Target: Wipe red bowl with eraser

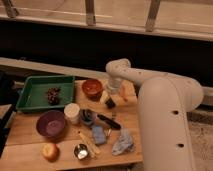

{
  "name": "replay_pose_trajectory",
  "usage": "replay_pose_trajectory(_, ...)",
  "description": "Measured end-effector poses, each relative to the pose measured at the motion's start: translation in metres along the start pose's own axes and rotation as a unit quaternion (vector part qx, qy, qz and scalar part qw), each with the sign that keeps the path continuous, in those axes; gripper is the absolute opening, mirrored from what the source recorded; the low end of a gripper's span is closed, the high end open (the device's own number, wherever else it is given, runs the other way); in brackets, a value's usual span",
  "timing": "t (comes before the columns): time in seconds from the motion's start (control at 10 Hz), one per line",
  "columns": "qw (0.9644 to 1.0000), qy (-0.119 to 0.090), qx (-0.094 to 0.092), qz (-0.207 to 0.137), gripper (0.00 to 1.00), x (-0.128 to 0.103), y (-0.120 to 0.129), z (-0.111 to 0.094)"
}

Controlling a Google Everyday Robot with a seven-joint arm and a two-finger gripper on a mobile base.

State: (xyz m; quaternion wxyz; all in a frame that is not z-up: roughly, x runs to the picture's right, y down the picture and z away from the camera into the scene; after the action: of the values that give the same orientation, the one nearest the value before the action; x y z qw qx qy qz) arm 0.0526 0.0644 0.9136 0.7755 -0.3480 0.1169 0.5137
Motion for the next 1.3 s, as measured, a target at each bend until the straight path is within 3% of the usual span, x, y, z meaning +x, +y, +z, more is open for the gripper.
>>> replay_pose_trajectory(0.3, 0.9999, 0.007, -0.013, -0.003, 0.80, -0.002, 0.003, 0.019)
replay_pose_trajectory(0.7, 0.9992, 0.025, 0.022, -0.024, 0.78, -0.003, 0.006, 0.034)
replay_pose_trajectory(0.8, 0.9989, 0.024, 0.030, -0.026, 0.71, -0.003, 0.006, 0.035)
replay_pose_trajectory(1.0, 0.9985, 0.021, 0.042, -0.027, 0.49, -0.003, 0.004, 0.035)
replay_pose_trajectory(1.3, 0.9985, 0.017, 0.049, -0.016, 0.19, 0.000, -0.006, 0.031)
